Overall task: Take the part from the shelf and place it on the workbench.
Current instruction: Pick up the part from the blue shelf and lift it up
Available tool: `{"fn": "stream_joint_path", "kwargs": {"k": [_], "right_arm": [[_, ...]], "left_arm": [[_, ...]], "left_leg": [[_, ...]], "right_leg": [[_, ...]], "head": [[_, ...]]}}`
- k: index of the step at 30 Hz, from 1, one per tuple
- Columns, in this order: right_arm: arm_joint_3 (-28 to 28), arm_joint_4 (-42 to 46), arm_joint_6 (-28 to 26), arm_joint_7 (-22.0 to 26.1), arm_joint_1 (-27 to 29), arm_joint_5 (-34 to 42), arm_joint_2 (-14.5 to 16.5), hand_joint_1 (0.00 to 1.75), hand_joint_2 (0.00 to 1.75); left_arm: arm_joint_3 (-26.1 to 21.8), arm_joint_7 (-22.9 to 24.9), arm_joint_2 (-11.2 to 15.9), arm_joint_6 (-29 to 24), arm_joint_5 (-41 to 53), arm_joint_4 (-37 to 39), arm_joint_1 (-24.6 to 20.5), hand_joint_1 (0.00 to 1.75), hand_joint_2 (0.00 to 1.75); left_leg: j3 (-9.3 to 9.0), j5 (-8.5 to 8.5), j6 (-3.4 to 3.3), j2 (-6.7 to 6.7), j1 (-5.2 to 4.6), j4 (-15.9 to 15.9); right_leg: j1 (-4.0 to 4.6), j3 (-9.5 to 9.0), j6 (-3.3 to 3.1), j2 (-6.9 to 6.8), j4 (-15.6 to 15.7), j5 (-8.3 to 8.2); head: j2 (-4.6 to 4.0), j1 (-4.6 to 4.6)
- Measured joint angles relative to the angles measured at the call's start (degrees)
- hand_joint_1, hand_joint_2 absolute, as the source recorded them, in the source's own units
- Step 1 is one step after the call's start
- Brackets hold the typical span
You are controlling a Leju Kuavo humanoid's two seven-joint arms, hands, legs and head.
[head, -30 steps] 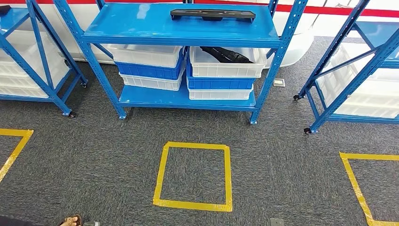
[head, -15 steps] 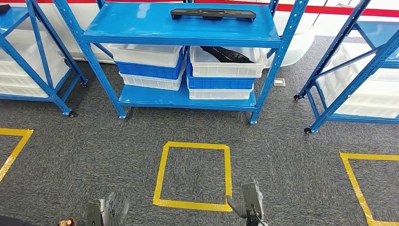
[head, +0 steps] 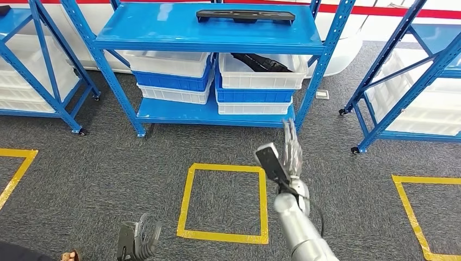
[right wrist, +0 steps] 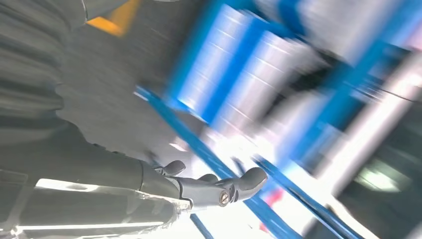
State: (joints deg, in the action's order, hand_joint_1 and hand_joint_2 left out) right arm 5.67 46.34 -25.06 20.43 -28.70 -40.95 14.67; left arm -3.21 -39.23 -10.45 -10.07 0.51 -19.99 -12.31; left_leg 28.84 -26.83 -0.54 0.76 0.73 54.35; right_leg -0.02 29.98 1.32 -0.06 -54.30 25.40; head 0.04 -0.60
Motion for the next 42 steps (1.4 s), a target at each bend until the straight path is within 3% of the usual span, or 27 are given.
{"fn": "stream_joint_path", "kwargs": {"k": [7, 17, 24, 35, 42], "right_arm": [[7.91, 15.14, 4.89, -7.64, -6.74, 1.97, -4.16, 0.0, 1.75], [10.84, 19.29, 8.76, -13.82, -19.03, 3.5, -5.98, 0.0, 1.75], [11.17, 19.94, 9.64, -14.28, -21.43, 4.91, -6.54, 0.0, 1.75], [12.03, 17.56, 17.09, -11.16, -22.3, 16.88, -6.65, 0.0, 1.75], [13.17, 13.49, 17.0, -8.62, -23.57, 21.08, -6.68, 0.0, 1.75]], "left_arm": [[1.85, 3.67, -0.82, 3.97, 0.85, 0.96, -2.06, 0.0, 0.0], [3.26, 6.15, 0.25, 3.38, 1.96, 1.67, -2.91, 0.0, 0.0], [3.26, 6.11, 1.1, 3.37, 1.86, 1.88, -2.86, 0.0, 0.0], [2.86, 5.69, 1.91, 2.19, 0.0, 1.96, -2.5, 0.0, 0.0], [2.2, 5.73, 2.61, 1.55, -1.64, 1.96, -2.52, 0.0, 0.0]], "left_leg": [[0.11, 0.0, 0.0, 0.02, -0.02, 0.0], [0.11, 0.01, 0.0, 0.01, 0.0, 0.0], [0.15, 0.01, 0.0, 0.01, 0.0, 0.0], [0.18, 0.0, 0.0, 0.0, 0.0, 0.01], [0.47, -0.06, -0.07, -0.07, -0.01, 0.35]], "right_leg": [[0.0, 0.0, 0.02, 0.01, -0.03, -0.01], [0.01, 0.0, 0.01, 0.01, -0.04, -0.01], [0.01, -0.01, 0.01, 0.01, -0.05, -0.01], [0.0, -0.01, 0.02, -0.01, -0.04, -0.01], [-0.66, 0.02, 0.08, -0.02, -0.01, -0.05]], "head": [[0.0, 0.0], [0.0, 0.01], [0.0, 0.0], [0.0, 0.0], [0.0, 0.0]]}}
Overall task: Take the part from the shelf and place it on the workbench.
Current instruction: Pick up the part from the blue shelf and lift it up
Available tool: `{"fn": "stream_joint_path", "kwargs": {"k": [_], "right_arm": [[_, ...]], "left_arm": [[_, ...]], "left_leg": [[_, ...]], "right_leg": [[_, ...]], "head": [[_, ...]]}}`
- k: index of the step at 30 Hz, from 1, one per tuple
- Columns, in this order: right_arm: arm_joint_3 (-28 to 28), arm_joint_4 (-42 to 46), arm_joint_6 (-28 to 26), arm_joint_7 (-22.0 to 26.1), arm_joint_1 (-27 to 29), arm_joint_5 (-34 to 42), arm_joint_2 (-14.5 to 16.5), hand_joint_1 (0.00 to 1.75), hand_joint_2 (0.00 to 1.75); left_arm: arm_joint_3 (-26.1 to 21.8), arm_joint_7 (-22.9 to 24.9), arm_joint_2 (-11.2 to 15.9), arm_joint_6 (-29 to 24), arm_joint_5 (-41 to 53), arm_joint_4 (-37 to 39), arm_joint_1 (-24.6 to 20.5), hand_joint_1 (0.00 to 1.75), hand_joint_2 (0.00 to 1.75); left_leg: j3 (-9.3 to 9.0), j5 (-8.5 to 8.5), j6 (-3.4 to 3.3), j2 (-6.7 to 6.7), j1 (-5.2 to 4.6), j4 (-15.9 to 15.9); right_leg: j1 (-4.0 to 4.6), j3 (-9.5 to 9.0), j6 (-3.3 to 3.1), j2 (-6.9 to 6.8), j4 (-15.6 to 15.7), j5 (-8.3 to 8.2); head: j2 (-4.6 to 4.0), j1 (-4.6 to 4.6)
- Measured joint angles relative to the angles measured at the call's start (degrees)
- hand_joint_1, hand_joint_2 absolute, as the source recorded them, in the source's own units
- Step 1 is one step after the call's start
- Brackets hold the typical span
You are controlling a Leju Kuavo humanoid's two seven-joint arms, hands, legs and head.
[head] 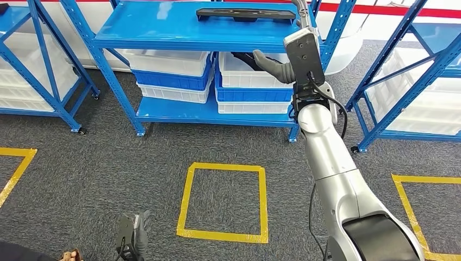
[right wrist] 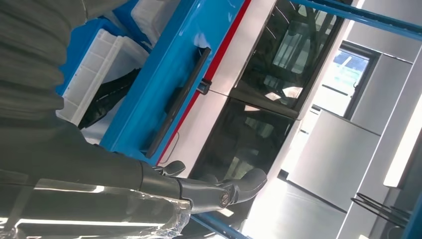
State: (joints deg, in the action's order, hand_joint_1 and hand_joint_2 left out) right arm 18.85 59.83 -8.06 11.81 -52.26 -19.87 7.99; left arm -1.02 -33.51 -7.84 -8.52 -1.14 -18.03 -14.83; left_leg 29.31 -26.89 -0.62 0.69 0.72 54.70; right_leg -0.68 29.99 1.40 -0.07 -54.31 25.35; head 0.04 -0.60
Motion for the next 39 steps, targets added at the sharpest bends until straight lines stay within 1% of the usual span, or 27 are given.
{"fn": "stream_joint_path", "kwargs": {"k": [2, 4, 7, 8, 10, 12, 13, 14, 15, 16, 17, 18, 20, 22, 23, 24, 26, 27, 28, 29, 32, 33, 34, 35, 37, 38, 39], "right_arm": [[0.27, -1.39, -0.05, 0.53, -0.52, 0.74, -0.02, 0.0, 1.75], [0.7, -2.76, -0.05, 0.87, -1.1, 1.34, -0.02, 0.0, 1.75], [1.13, -3.86, -0.04, 1.25, -1.61, 1.81, 0.01, 0.0, 1.75], [1.18, -4.12, -0.03, 1.31, -1.83, 1.85, 0.0, 0.0, 1.75], [1.32, -4.74, 0.01, 1.36, -2.14, 1.91, -0.02, 0.0, 1.75], [1.49, -5.46, 0.04, 1.37, -2.1, 2.0, -0.04, 0.0, 1.75], [1.55, -5.79, 0.03, 1.38, -2.06, 2.02, -0.05, 0.0, 1.75], [1.62, -6.05, 0.02, 1.38, -2.05, 2.02, -0.05, 0.0, 1.75], [1.73, -6.26, -0.01, 1.39, -2.05, 1.99, -0.05, 0.0, 1.75], [1.85, -6.51, -0.05, 1.41, -2.08, 1.96, -0.06, 0.0, 1.75], [2.02, -6.75, -0.1, 1.43, -2.13, 1.93, -0.02, 0.0, 1.75], [2.21, -6.99, -0.14, 1.44, -2.1, 1.9, 0.04, 0.0, 1.75], [2.49, -7.32, -0.29, 1.49, -2.06, 1.86, 0.15, 0.0, 1.75], [2.63, -7.44, -0.5, 1.56, -2.21, 1.81, 0.36, 0.0, 1.75], [2.71, -7.48, -0.57, 1.6, -2.43, 1.77, 0.54, 0.0, 1.75], [2.83, -7.51, -0.61, 1.63, -2.58, 1.75, 0.73, 0.0, 1.75], [3.02, -7.69, -0.66, 1.68, -2.44, 1.71, 0.95, 0.0, 1.75], [3.08, -7.83, -0.71, 1.73, -2.18, 1.69, 1.02, 0.0, 1.75], [3.1, -7.96, -0.78, 1.81, -1.92, 1.69, 1.06, 0.0, 1.75], [3.12, -8.07, -0.85, 1.9, -1.75, 1.68, 1.08, 0.0, 1.75], [3.28, -8.27, -0.95, 2.15, -1.54, 1.57, 1.14, 0.0, 1.75], [3.33, -8.32, -0.98, 2.2, -1.52, 1.49, 1.15, 0.0, 1.75], [3.36, -8.37, -1.04, 2.26, -1.51, 1.37, 1.18, 0.0, 1.75], [3.38, -8.39, -1.13, 2.32, -1.51, 1.26, 1.26, 0.0, 1.75], [3.43, -8.4, -1.38, 2.44, -1.36, 1.08, 1.39, 0.0, 1.75], [3.46, -8.4, -1.49, 2.46, -1.26, 1.03, 1.42, 0.0, 1.75], [3.5, -8.42, -1.56, 2.48, -1.12, 0.96, 1.4, 0.0, 1.75]], "left_arm": [[-0.72, -0.07, 0.22, 0.04, -1.26, 0.0, -0.01, 0.0, 0.0], [-1.49, -0.24, 0.34, -0.09, -2.22, 0.0, -0.03, 0.0, 0.0], [-2.16, -0.49, 0.3, -0.13, -2.89, -0.03, -0.15, 0.0, 0.0], [-2.28, -0.56, 0.26, -0.13, -2.97, -0.05, -0.19, 0.0, 0.0], [-2.42, -0.75, 0.19, -0.66, -2.86, -0.07, -0.24, 0.0, 0.0], [-2.42, -0.98, 0.11, -1.86, -2.27, -0.05, -0.21, 0.0, 0.0], [-2.41, -1.09, 0.1, -2.39, -1.98, -0.05, -0.2, 0.0, 0.0], [-2.4, -1.17, 0.09, -2.64, -1.83, -0.05, -0.2, 0.0, 0.0], [-2.4, -1.26, 0.09, -2.7, -1.85, -0.05, -0.2, 0.0, 0.0], [-2.41, -1.38, 0.09, -2.71, -1.94, -0.06, -0.2, 0.0, 0.0], [-2.42, -1.53, 0.08, -2.63, -2.09, -0.07, -0.21, 0.0, 0.0], [-2.42, -1.7, 0.07, -2.52, -2.26, -0.07, -0.22, 0.0, 0.0], [-2.43, -1.96, -0.05, -2.33, -2.57, -0.07, -0.2, 0.0, 0.0], [-2.44, -2.05, -0.18, -2.23, -2.8, -0.09, -0.32, 0.0, 0.0], [-2.45, -2.07, -0.22, -2.19, -2.9, -0.1, -0.44, 0.0, 0.0], [-2.45, -2.08, -0.23, -2.15, -2.98, -0.11, -0.52, 0.0, 0.0], [-2.46, -2.08, -0.24, -2.09, -3.08, -0.09, -0.45, 0.0, 0.0], [-2.49, -2.08, -0.22, -2.08, -3.13, -0.08, -0.38, 0.0, 0.0], [-2.53, -2.08, -0.17, -2.08, -3.2, -0.07, -0.33, 0.0, 0.0], [-2.59, -2.09, -0.1, -2.08, -3.25, -0.07, -0.31, 0.0, 0.0], [-2.86, -2.1, 0.07, -2.04, -3.55, -0.05, -0.34, 0.0, 0.0], [-2.97, -2.1, 0.08, -2.0, -3.64, -0.05, -0.37, 0.0, 0.0], [-3.07, -2.09, 0.04, -1.97, -3.69, -0.05, -0.41, 0.0, 0.0], [-3.13, -2.08, -0.07, -1.93, -3.71, -0.05, -0.48, 0.0, 0.0], [-3.2, -2.07, -0.26, -1.87, -3.73, -0.05, -0.55, 0.0, 0.0], [-3.23, -2.06, -0.3, -1.85, -3.74, -0.05, -0.59, 0.0, 0.0], [-3.28, -2.05, -0.28, -1.84, -3.76, -0.05, -0.64, 0.0, 0.0]], "left_leg": [[0.12, -0.07, -0.11, -0.04, -0.03, 0.16], [0.27, -0.1, -0.32, -0.04, -0.07, 0.19], [-0.18, 0.39, -1.05, 0.01, 0.4, -0.53], [-0.34, 0.53, -1.27, 0.01, 0.66, -0.78], [-0.31, 0.52, -1.4, 0.03, 0.93, -0.88], [-0.4, 0.33, -1.18, -0.03, 1.16, -0.87], [-0.59, 0.15, -0.92, -0.08, 1.36, -0.86], [-0.89, -0.1, -0.52, -0.13, 1.64, -0.84], [-1.23, -0.44, -0.02, -0.17, 1.88, -0.83], [-1.55, -0.76, 0.51, -0.16, 2.08, -0.82], [-1.68, -1.07, 1.04, -0.12, 2.16, -0.84], [-1.78, -1.31, 1.53, -0.04, 2.15, -0.92], [-2.11, -1.44, 2.34, 0.13, 2.21, -1.06], [-1.32, -1.26, 2.6, 0.13, 2.52, 0.85], [0.51, -1.27, 2.58, 0.02, 2.58, 3.92], [3.37, -1.8, 2.54, -0.21, 2.54, 8.43], [9.75, -4.7, 2.57, -0.57, 2.25, 17.25], [12.05, -6.32, 2.55, -0.64, 2.16, 19.31], [13.34, -6.95, 2.46, -0.65, 2.1, 19.24], [13.6, -6.05, 2.3, -0.64, 2.07, 17.22], [11.04, 2.41, 1.38, -0.76, 1.9, 5.63], [10.19, 4.08, 1.12, -0.87, 1.78, 2.84], [9.7, 4.54, 0.93, -1.0, 1.7, 1.27], [9.18, 4.14, 0.8, -1.07, 1.64, 0.65], [8.0, 4.91, 0.32, -1.09, 1.68, 0.53], [7.28, 5.3, 0.05, -1.02, 1.65, 0.56], [6.74, 5.53, -0.18, -0.99, 1.61, 0.59]], "right_leg": [[-0.16, 0.06, 0.09, 0.0, 0.04, -0.06], [-0.19, 0.04, 0.49, 0.02, -0.17, -0.34], [0.03, 1.13, 1.02, 0.06, -2.05, 0.24], [-0.02, 2.41, 1.02, 0.07, -4.11, 1.14], [-0.27, 6.82, 1.2, 0.09, -11.79, 3.63], [-0.7, 10.65, 1.74, 0.09, -17.53, 4.59], [-1.0, 11.0, 2.2, 0.07, -16.92, 3.67], [-1.34, 10.2, 2.91, 0.01, -13.91, 1.8], [-1.69, 8.7, 3.75, -0.15, -9.45, -0.62], [-1.77, 7.29, 4.26, -0.31, -5.29, -2.29], [-1.62, 6.14, 4.04, -0.53, -2.37, -3.09], [-1.32, 5.61, 3.27, -0.65, -1.02, -3.26], [-0.78, 5.09, 0.99, -0.63, -0.93, -2.64], [-0.99, 4.11, -0.28, -0.34, -0.55, -2.71], [-1.08, 3.46, -0.77, -0.19, -0.27, -2.59], [-1.09, 2.91, -1.25, -0.07, 0.0, -2.39], [-0.76, 1.87, -2.17, 0.1, 0.24, -1.66], [-0.6, 1.27, -2.48, 0.21, 0.27, -1.21], [-0.5, 0.61, -2.63, 0.35, 0.28, -0.72], [-0.45, -0.09, -2.61, 0.5, 0.27, -0.18], [-0.18, -1.86, -1.96, 1.0, 0.22, 1.54], [0.08, -2.08, -1.62, 1.16, 0.34, 2.17], [0.38, -2.44, -1.19, 1.34, 0.18, 2.48], [0.65, -2.95, -0.78, 1.46, 0.17, 2.81], [0.68, -3.57, -0.11, 1.29, -0.85, 3.44], [0.59, -2.91, 0.13, 1.08, -2.58, 4.11], [0.49, -1.38, 0.29, 0.86, -5.51, 4.95]], "head": [[0.0, 0.01], [0.0, 0.02], [0.0, -0.04], [0.0, -0.13], [0.0, -0.26], [0.0, -0.27], [0.0, -0.28], [0.0, -0.27], [0.0, -0.34], [0.0, -0.44], [0.0, -0.53], [0.0, -0.49], [0.0, -0.27], [0.0, -0.17], [0.0, -0.13], [0.0, -0.1], [0.0, -0.03], [0.0, -0.02], [0.0, -0.01], [0.0, 0.0], [0.0, 0.14], [0.0, 0.18], [0.0, 0.11], [0.0, 0.04], [0.0, -0.18], [0.0, -0.19], [0.0, -0.21]]}}
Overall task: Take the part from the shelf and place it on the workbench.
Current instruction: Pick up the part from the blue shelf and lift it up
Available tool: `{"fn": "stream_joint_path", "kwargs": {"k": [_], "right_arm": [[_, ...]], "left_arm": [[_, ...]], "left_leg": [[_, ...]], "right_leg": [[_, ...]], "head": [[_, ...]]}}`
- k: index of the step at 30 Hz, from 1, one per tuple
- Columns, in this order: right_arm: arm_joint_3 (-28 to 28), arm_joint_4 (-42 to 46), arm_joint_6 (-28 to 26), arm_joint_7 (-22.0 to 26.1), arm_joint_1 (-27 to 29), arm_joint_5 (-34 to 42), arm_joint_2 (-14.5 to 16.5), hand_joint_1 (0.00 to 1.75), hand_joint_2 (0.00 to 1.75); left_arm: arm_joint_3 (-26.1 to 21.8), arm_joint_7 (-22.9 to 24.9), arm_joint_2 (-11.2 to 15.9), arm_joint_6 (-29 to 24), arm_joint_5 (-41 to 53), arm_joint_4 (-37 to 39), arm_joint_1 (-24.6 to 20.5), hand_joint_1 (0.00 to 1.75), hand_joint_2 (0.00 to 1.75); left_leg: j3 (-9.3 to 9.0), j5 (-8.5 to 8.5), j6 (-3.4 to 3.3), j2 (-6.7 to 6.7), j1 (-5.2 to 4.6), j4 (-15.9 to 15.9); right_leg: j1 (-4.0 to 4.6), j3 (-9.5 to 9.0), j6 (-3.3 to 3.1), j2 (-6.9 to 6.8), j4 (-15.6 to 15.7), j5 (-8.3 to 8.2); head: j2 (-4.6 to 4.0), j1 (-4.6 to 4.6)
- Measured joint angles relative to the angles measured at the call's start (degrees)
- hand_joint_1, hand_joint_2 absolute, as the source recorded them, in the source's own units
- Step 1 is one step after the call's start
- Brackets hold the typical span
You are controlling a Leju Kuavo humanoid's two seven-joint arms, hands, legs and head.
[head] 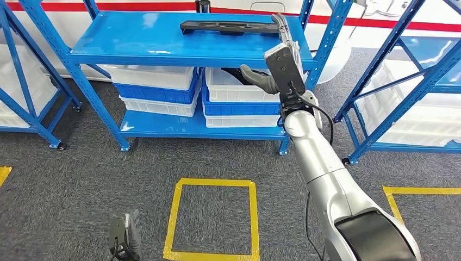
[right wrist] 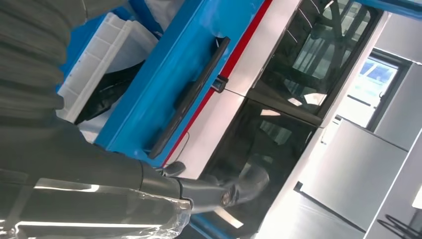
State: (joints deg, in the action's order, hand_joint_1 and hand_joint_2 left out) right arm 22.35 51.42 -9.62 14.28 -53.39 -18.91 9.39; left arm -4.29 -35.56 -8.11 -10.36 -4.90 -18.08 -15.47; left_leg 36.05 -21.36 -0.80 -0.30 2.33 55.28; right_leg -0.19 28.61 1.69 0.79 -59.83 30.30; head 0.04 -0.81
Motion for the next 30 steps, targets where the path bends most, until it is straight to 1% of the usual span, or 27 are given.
{"fn": "stream_joint_path", "kwargs": {"k": [2, 3, 4, 5, 6, 7, 8, 9, 10, 11, 12, 13, 14, 15, 17, 18, 19, 20, 21, 23, 24, 25, 26, 27, 28, 29, 30], "right_arm": [[0.09, -0.01, -0.04, -0.03, 0.39, -0.13, -0.02, 0.0, 1.75], [0.12, -0.01, -0.04, -0.06, 0.69, -0.19, -0.05, 0.0, 1.75], [0.14, -0.01, -0.04, -0.09, 1.02, -0.23, -0.1, 0.0, 1.75], [0.15, -0.01, -0.04, -0.11, 1.27, -0.25, -0.14, 0.0, 1.75], [0.16, -0.01, -0.05, -0.12, 1.4, -0.25, -0.18, 0.0, 1.75], [0.18, -0.02, -0.05, -0.12, 1.48, -0.26, -0.19, 0.0, 1.75], [0.2, -0.02, -0.07, -0.12, 1.5, -0.26, -0.21, 0.0, 1.75], [0.22, -0.02, -0.09, -0.15, 1.49, -0.27, -0.22, 0.0, 1.75], [0.24, -0.01, -0.1, -0.17, 1.47, -0.27, -0.22, 0.0, 1.75], [0.26, 0.01, -0.12, -0.2, 1.39, -0.28, -0.21, 0.0, 1.75], [0.28, 0.06, -0.13, -0.21, 1.3, -0.28, -0.13, 0.0, 1.75], [0.29, 0.13, -0.14, -0.17, 1.22, -0.3, -0.04, 0.0, 1.75], [0.3, 0.18, -0.14, -0.14, 1.09, -0.35, 0.09, 0.0, 1.75], [0.31, 0.24, -0.14, -0.12, 1.0, -0.47, 0.23, 0.0, 1.75], [0.32, 0.25, -0.09, -0.12, 1.04, -0.82, 0.41, 0.0, 1.75], [0.32, 0.24, -0.07, -0.14, 1.23, -1.0, 0.45, 0.0, 1.75], [0.32, 0.24, -0.05, -0.15, 1.47, -1.11, 0.46, 0.0, 1.75], [0.32, 0.23, -0.04, -0.15, 1.69, -1.18, 0.46, 0.0, 1.75], [0.32, 0.23, -0.05, -0.15, 1.83, -1.25, 0.46, 0.0, 1.75], [0.32, 0.15, -0.05, -0.13, 1.95, -1.33, 0.43, 0.0, 1.75], [0.31, 0.09, -0.06, -0.12, 1.95, -1.38, 0.4, 0.0, 1.75], [0.3, 0.02, -0.06, -0.11, 2.0, -1.43, 0.37, 0.0, 1.75], [0.28, -0.02, -0.07, -0.08, 2.01, -1.49, 0.34, 0.0, 1.75], [0.26, 0.01, -0.08, -0.05, 2.02, -1.55, 0.33, 0.0, 1.75], [0.24, 0.05, -0.08, -0.02, 2.09, -1.6, 0.32, 0.0, 1.75], [0.22, 0.09, -0.09, 0.02, 2.09, -1.64, 0.28, 0.0, 1.75], [0.21, 0.13, -0.09, 0.04, 2.15, -1.66, 0.25, 0.0, 1.75]], "left_arm": [[-0.05, 0.0, 0.01, 0.02, -0.02, 0.01, -0.09, 0.0, 0.0], [-0.05, 0.0, -0.01, 0.04, -0.02, 0.02, -0.11, 0.0, 0.0], [-0.05, 0.0, -0.03, 0.06, -0.03, 0.04, -0.09, 0.0, 0.0], [-0.05, 0.0, -0.04, 0.08, -0.03, 0.06, -0.07, 0.0, 0.0], [-0.06, 0.0, -0.05, 0.09, -0.05, 0.08, -0.07, 0.0, 0.0], [-0.07, 0.0, -0.12, 0.09, -0.08, 0.12, -0.07, 0.0, 0.0], [-0.08, 0.01, -0.2, 0.1, -0.1, 0.18, -0.11, 0.0, 0.0], [-0.09, 0.01, -0.29, 0.1, -0.13, 0.24, -0.18, 0.0, 0.0], [-0.1, 0.01, -0.38, 0.11, -0.14, 0.3, -0.23, 0.0, 0.0], [-0.11, 0.01, -0.45, 0.11, -0.15, 0.33, -0.26, 0.0, 0.0], [-0.11, 0.01, -0.5, 0.11, -0.15, 0.33, -0.3, 0.0, 0.0], [-0.1, -0.01, -0.52, 0.11, -0.15, 0.32, -0.32, 0.0, 0.0], [-0.1, -0.01, -0.52, 0.1, -0.15, 0.32, -0.38, 0.0, 0.0], [-0.1, -0.02, -0.47, 0.1, -0.16, 0.32, -0.45, 0.0, 0.0], [-0.1, -0.01, -0.38, 0.09, -0.22, 0.34, -0.43, 0.0, 0.0], [-0.1, 0.0, -0.31, 0.09, -0.26, 0.36, -0.35, 0.0, 0.0], [-0.1, 0.01, -0.23, 0.09, -0.28, 0.38, -0.28, 0.0, 0.0], [-0.1, 0.02, -0.15, 0.09, -0.28, 0.39, -0.25, 0.0, 0.0], [-0.1, 0.03, -0.08, 0.09, -0.27, 0.4, -0.24, 0.0, 0.0], [-0.1, 0.09, 0.0, 0.1, -0.16, 0.45, -0.24, 0.0, 0.0], [-0.1, 0.22, 0.0, 0.12, -0.1, 0.52, -0.26, 0.0, 0.0], [-0.1, 0.34, -0.04, 0.13, -0.02, 0.58, -0.28, 0.0, 0.0], [-0.1, 0.44, -0.08, 0.13, 0.03, 0.64, -0.36, 0.0, 0.0], [-0.09, 0.52, -0.14, 0.14, 0.07, 0.66, -0.46, 0.0, 0.0], [-0.09, 0.51, -0.18, 0.12, 0.11, 0.65, -0.53, 0.0, 0.0], [-0.09, 0.51, -0.19, 0.1, 0.13, 0.65, -0.61, 0.0, 0.0], [-0.09, 0.51, -0.18, 0.09, 0.15, 0.65, -0.66, 0.0, 0.0]], "left_leg": [[-0.87, -0.61, -0.25, 0.02, -0.15, 0.07], [-1.32, -1.09, -0.33, -0.05, -0.28, 0.08], [-1.91, -1.64, -0.38, -0.16, -0.47, 0.08], [-2.63, -2.21, -0.44, -0.28, -0.72, 0.09], [-3.43, -2.8, -0.48, -0.37, -1.0, 0.07], [-4.11, -3.37, -0.52, -0.41, -1.17, 0.02], [-4.73, -3.87, -0.45, -0.51, -1.27, -0.05], [-5.13, -4.3, -0.26, -0.61, -1.22, -0.18], [-5.4, -4.5, 0.0, -0.71, -1.12, -0.27], [-5.69, -4.48, 0.35, -0.79, -1.06, -0.24], [-5.64, -4.54, 0.61, -0.76, -1.01, 0.03], [-5.38, -4.54, 0.77, -0.65, -1.06, 0.95], [-4.45, -4.65, 0.92, -0.54, -1.11, 2.88], [-2.68, -5.12, 1.07, -0.44, -1.13, 5.88], [2.4, -7.22, 1.53, -0.3, -1.08, 13.41], [4.9, -8.49, 1.83, -0.23, -1.0, 16.11], [6.6, -9.19, 2.09, -0.14, -0.91, 17.06], [7.26, -8.74, 2.31, -0.03, -0.79, 16.02], [6.86, -6.96, 2.47, 0.07, -0.65, 13.11], [4.67, -0.97, 2.55, 0.26, -0.38, 4.82], [3.63, 1.23, 2.32, 0.35, -0.32, 1.81], [3.0, 2.52, 1.99, 0.39, -0.35, 0.01], [2.74, 2.64, 1.53, 0.42, -0.46, -0.68], [2.28, 2.26, 0.92, 0.38, -0.59, -0.49], [1.87, 2.03, 0.44, 0.28, -0.7, -0.61], [1.33, 1.75, -0.01, 0.23, -0.75, -0.69], [0.7, 1.4, -0.38, 0.17, -0.76, -0.74]], "right_leg": [[-0.01, 5.01, -0.06, -0.21, -7.55, 2.57], [0.05, 7.26, -0.18, -0.22, -9.96, 3.7], [0.13, 8.68, -0.27, -0.23, -10.51, 4.18], [0.25, 9.01, -0.25, -0.24, -8.84, 3.51], [0.47, 8.45, -0.21, -0.26, -5.28, 1.55], [0.75, 7.5, -0.33, -0.33, -1.13, -1.58], [1.05, 6.74, -0.65, -0.42, 2.37, -4.49], [1.38, 6.11, -1.13, -0.5, 4.74, -6.68], [1.61, 5.75, -1.71, -0.55, 5.84, -7.88], [1.69, 5.47, -2.28, -0.56, 6.27, -7.84], [1.42, 4.62, -2.76, -0.49, 6.73, -7.67], [1.1, 3.72, -3.19, -0.46, 7.2, -7.51], [0.74, 2.7, -3.67, -0.45, 7.56, -7.27], [0.43, 1.68, -4.07, -0.44, 7.79, -6.89], [0.39, 0.4, -4.59, -0.46, 7.85, -5.85], [0.36, -0.19, -4.58, -0.39, 7.85, -5.25], [0.3, -0.85, -4.41, -0.28, 7.83, -4.62], [0.21, -1.65, -4.18, -0.16, 7.81, -3.94], [0.1, -2.53, -3.92, -0.05, 7.77, -3.2], [0.09, -4.11, -3.28, 0.07, 7.53, -1.5], [0.28, -4.52, -2.92, 0.11, 7.53, -0.62], [0.53, -4.94, -2.5, 0.13, 7.62, 0.03], [0.76, -5.46, -2.07, 0.14, 7.45, 0.37], [0.88, -5.57, -1.68, 0.13, 7.41, 0.44], [0.79, -5.5, -1.37, 0.05, 6.44, 0.26], [0.64, -4.44, -1.14, -0.02, 4.24, 0.05], [0.47, -2.37, -1.06, -0.08, 1.03, 0.12]], "head": [[0.0, -0.01], [0.0, -0.02], [0.0, -0.03], [0.0, -0.03], [0.0, -0.04], [0.0, 0.04], [0.0, 0.23], [0.0, 0.27], [0.0, 0.3], [0.0, 0.26], [0.0, 0.12], [0.0, 0.13], [0.0, 0.22], [0.0, 0.31], [0.0, 0.45], [0.0, 0.44], [0.0, 0.46], [0.0, 0.48], [0.0, 0.47], [0.0, 0.56], [0.0, 0.64], [0.0, 0.6], [0.0, 0.55], [0.0, 0.46], [0.0, 0.29], [0.0, 0.26], [0.0, 0.2]]}}
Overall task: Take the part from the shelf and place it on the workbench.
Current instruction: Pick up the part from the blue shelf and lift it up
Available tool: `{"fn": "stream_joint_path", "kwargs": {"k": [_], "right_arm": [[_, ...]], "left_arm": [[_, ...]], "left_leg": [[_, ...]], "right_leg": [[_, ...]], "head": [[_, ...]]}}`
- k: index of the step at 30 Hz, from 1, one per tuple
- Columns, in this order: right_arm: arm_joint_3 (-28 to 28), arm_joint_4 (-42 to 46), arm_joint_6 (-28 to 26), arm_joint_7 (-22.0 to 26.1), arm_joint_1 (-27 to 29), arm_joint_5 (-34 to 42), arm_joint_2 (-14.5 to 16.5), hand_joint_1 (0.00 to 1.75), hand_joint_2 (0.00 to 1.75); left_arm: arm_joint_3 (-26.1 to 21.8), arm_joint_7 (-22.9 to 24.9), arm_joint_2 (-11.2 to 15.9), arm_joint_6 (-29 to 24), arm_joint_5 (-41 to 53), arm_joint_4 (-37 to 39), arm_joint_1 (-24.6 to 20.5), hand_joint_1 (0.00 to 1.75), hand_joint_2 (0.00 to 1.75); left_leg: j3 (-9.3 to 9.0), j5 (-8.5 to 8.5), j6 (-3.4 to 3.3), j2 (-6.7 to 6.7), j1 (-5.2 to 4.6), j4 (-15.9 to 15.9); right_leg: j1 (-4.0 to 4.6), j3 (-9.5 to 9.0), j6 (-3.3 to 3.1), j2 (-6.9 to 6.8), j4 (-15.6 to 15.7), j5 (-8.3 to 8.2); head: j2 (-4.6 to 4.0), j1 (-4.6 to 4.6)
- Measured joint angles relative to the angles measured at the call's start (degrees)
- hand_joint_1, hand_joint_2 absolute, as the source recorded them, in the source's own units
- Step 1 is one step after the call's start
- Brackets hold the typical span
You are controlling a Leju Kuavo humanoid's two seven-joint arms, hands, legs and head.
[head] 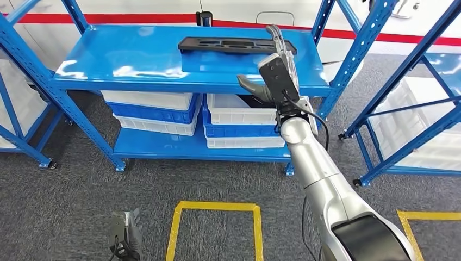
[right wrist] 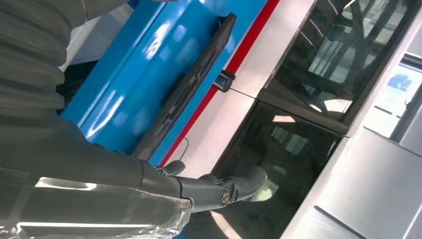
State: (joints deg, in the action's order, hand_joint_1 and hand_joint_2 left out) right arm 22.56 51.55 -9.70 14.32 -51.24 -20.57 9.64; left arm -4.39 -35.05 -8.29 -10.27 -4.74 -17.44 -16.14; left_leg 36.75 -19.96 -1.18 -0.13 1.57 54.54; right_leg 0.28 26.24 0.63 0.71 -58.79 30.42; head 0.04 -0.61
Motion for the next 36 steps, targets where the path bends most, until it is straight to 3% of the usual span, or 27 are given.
{"fn": "stream_joint_path", "kwargs": {"k": [1, 3, 5, 6, 7, 8, 10, 11, 13, 15, 17, 19, 20, 21, 22, 25, 26, 29, 30, 31, 33, 34, 35, 36], "right_arm": [[-0.01, 0.01, 0.0, 0.01, 0.14, -0.02, -0.09, 0.0, 1.75], [-0.04, 0.0, -0.04, -0.02, 0.68, -0.09, -0.31, 0.0, 1.75], [-0.13, 0.0, -0.09, -0.07, 1.43, -0.17, -0.59, 0.0, 1.75], [-0.19, 0.0, -0.11, -0.09, 1.7, -0.2, -0.71, 0.0, 1.75], [-0.25, 0.01, -0.11, -0.09, 1.83, -0.2, -0.8, 0.0, 1.75], [-0.33, 0.01, -0.11, -0.09, 1.91, -0.21, -0.91, 0.0, 1.75], [-0.45, 0.07, -0.11, -0.14, 1.96, -0.23, -1.05, 0.0, 1.75], [-0.51, 0.17, -0.13, -0.18, 1.96, -0.26, -1.09, 0.0, 1.75], [-0.66, 0.58, -0.15, -0.29, 1.81, -0.33, -1.07, 0.0, 1.75], [-0.8, 1.21, -0.14, -0.4, 1.63, -0.42, -1.02, 0.0, 1.75], [-0.84, 1.76, -0.04, -0.65, 1.89, -0.51, -0.98, 0.0, 1.75], [-0.86, 2.2, 0.06, -1.0, 2.69, -0.56, -1.0, 0.0, 1.75], [-0.89, 2.42, 0.07, -1.11, 3.08, -0.59, -1.0, 0.0, 1.75], [-0.92, 2.62, 0.09, -1.19, 3.4, -0.63, -1.03, 0.0, 1.75], [-0.98, 2.8, 0.13, -1.26, 3.66, -0.7, -1.07, 0.0, 1.75], [-1.38, 3.27, 0.27, -1.56, 4.82, -1.22, -1.47, 0.0, 1.75], [-1.57, 3.53, 0.3, -1.69, 5.32, -1.42, -1.62, 0.0, 1.75], [-2.3, 4.92, 0.3, -1.92, 5.99, -1.66, -1.9, 0.0, 1.75], [-2.52, 5.34, 0.3, -1.93, 5.98, -1.67, -2.0, 0.0, 1.75], [-2.66, 5.62, 0.29, -1.94, 6.01, -1.67, -2.11, 0.0, 1.75], [-2.81, 5.78, 0.28, -1.93, 6.33, -1.67, -2.39, 0.0, 1.75], [-2.88, 5.78, 0.28, -1.95, 6.65, -1.67, -2.55, 0.0, 1.75], [-2.96, 5.79, 0.28, -1.96, 7.0, -1.67, -2.69, 0.0, 1.75], [-3.04, 5.81, 0.28, -1.97, 7.26, -1.67, -2.81, 0.0, 1.75]], "left_arm": [[-0.01, 0.0, 0.02, 0.01, 0.01, 0.01, -0.02, 0.0, 0.0], [-0.01, 0.06, -0.02, 0.12, 0.13, 0.03, 0.02, 0.0, 0.0], [-0.01, 0.22, -0.09, 0.3, 0.33, 0.06, 0.16, 0.0, 0.0], [0.0, 0.31, -0.1, 0.37, 0.4, 0.08, 0.2, 0.0, 0.0], [0.0, 0.37, -0.13, 0.41, 0.43, 0.08, 0.2, 0.0, 0.0], [0.01, 0.41, -0.17, 0.42, 0.43, 0.1, 0.18, 0.0, 0.0], [0.02, 0.48, -0.34, 0.44, 0.45, 0.13, 0.14, 0.0, 0.0], [0.03, 0.51, -0.42, 0.47, 0.49, 0.15, 0.13, 0.0, 0.0], [0.07, 0.57, -0.52, 0.5, 0.6, 0.13, 0.01, 0.0, 0.0], [0.09, 0.59, -0.51, 0.42, 0.8, 0.13, -0.26, 0.0, 0.0], [0.12, 0.73, -0.5, 0.27, 1.07, 0.13, -0.35, 0.0, 0.0], [0.16, 1.02, -0.49, 0.15, 1.33, 0.14, -0.17, 0.0, 0.0], [0.19, 1.2, -0.48, 0.15, 1.48, 0.15, -0.09, 0.0, 0.0], [0.21, 1.41, -0.46, 0.2, 1.63, 0.15, -0.04, 0.0, 0.0], [0.24, 1.6, -0.44, 0.28, 1.82, 0.15, -0.02, 0.0, 0.0], [0.46, 2.43, -0.41, 0.55, 2.43, 0.31, 0.08, 0.0, 0.0], [0.62, 2.71, -0.46, 0.59, 2.62, 0.37, 0.11, 0.0, 0.0], [1.13, 2.94, -0.75, 0.61, 2.89, 0.4, -0.29, 0.0, 0.0], [1.22, 2.92, -0.81, 0.61, 2.91, 0.4, -0.53, 0.0, 0.0], [1.29, 2.92, -0.86, 0.61, 2.91, 0.4, -0.69, 0.0, 0.0], [1.37, 2.93, -0.96, 0.62, 2.92, 0.41, -0.82, 0.0, 0.0], [1.42, 2.93, -1.01, 0.62, 2.92, 0.41, -0.8, 0.0, 0.0], [1.45, 2.94, -1.05, 0.63, 2.93, 0.41, -0.77, 0.0, 0.0], [1.49, 2.94, -1.07, 0.62, 2.93, 0.41, -0.74, 0.0, 0.0]], "left_leg": [[-0.51, -0.49, -0.23, -0.05, -0.02, -0.08], [-1.66, -1.74, -0.44, -0.23, -0.05, -0.08], [-3.41, -3.24, -0.4, -0.56, -0.13, -0.07], [-4.47, -4.04, -0.32, -0.68, -0.17, -0.07], [-5.52, -4.86, -0.21, -0.74, -0.22, -0.11], [-6.58, -5.63, -0.09, -0.77, -0.27, -0.09], [-8.15, -7.2, 0.46, -0.85, -0.34, -0.35], [-8.78, -7.57, 0.79, -0.86, -0.38, -0.28], [-9.53, -8.1, 1.45, -0.76, -0.33, 0.15], [-7.96, -8.52, 1.77, -0.51, -0.25, 4.13], [-2.87, -10.05, 1.99, -0.35, -0.23, 11.87], [2.54, -13.4, 2.32, -0.31, -0.2, 17.1], [4.12, -14.54, 2.42, -0.26, -0.17, 17.08], [4.82, -14.24, 2.44, -0.18, -0.14, 15.29], [4.83, -12.08, 2.41, -0.11, -0.12, 12.17], [3.91, -0.59, 1.73, -0.06, -0.21, 2.71], [3.8, 1.55, 1.43, -0.08, -0.31, 1.63], [3.42, 1.87, 0.61, -0.12, -0.52, 1.49], [3.19, 1.66, 0.27, -0.13, -0.48, 1.36], [2.91, 1.42, -0.03, -0.11, -0.37, 1.25], [2.53, 0.84, -0.43, -0.13, -0.33, 1.25], [2.33, 0.55, -0.45, -0.2, -0.31, 1.27], [2.07, 0.24, -0.38, -0.29, -0.28, 1.28], [1.71, -0.06, -0.24, -0.37, -0.22, 1.28]], "right_leg": [[-0.18, 2.83, 0.0, -0.07, -4.07, 0.55], [-0.29, 8.72, -0.14, -0.08, -10.8, 3.52], [-0.35, 11.91, 0.02, -0.11, -11.15, 5.78], [-0.38, 12.25, 0.36, -0.15, -8.74, 5.14], [-0.38, 11.94, 0.83, -0.26, -4.92, 2.56], [-0.34, 11.47, 1.28, -0.46, -1.01, -1.21], [0.18, 10.31, 1.2, -0.85, 4.0, -7.28], [0.37, 9.96, 0.66, -0.87, 4.76, -8.46], [0.21, 8.24, -0.68, -0.67, 5.19, -8.54], [-0.32, 6.44, -1.93, -0.6, 5.46, -8.31], [-0.27, 5.19, -2.92, -0.55, 5.51, -7.41], [-0.14, 3.96, -3.22, -0.34, 5.48, -6.27], [-0.15, 3.23, -3.11, -0.17, 5.45, -5.62], [-0.18, 2.39, -2.94, 0.01, 5.39, -4.88], [-0.21, 1.56, -2.74, 0.15, 5.28, -4.05], [0.26, 0.54, -1.89, 0.43, 4.44, -1.41], [0.49, 0.59, -1.58, 0.51, 4.21, -0.65], [0.58, 0.51, -0.53, 0.35, 3.48, 1.07], [0.44, 1.18, -0.27, 0.2, 1.9, 1.94], [0.28, 2.68, -0.12, 0.07, -1.04, 3.22], [-0.04, 7.74, 0.04, -0.02, -9.32, 6.02], [-0.19, 10.23, 0.31, -0.03, -12.6, 6.64], [-0.4, 11.79, 0.77, -0.05, -13.8, 6.19], [-0.62, 12.24, 1.39, -0.08, -12.69, 4.69]], "head": [[0.0, -0.08], [0.0, -0.12], [0.0, -0.14], [0.0, -0.15], [0.0, -0.15], [0.0, -0.14], [0.0, -0.2], [0.0, -0.23], [0.0, -0.28], [0.0, -0.21], [0.0, -0.07], [0.0, -0.01], [0.0, 0.01], [0.0, 0.02], [0.0, 0.03], [0.0, 0.13], [0.0, 0.15], [0.0, 0.15], [0.0, 0.08], [0.0, 0.03], [0.0, -0.12], [0.0, -0.12], [0.0, -0.12], [0.0, -0.12]]}}
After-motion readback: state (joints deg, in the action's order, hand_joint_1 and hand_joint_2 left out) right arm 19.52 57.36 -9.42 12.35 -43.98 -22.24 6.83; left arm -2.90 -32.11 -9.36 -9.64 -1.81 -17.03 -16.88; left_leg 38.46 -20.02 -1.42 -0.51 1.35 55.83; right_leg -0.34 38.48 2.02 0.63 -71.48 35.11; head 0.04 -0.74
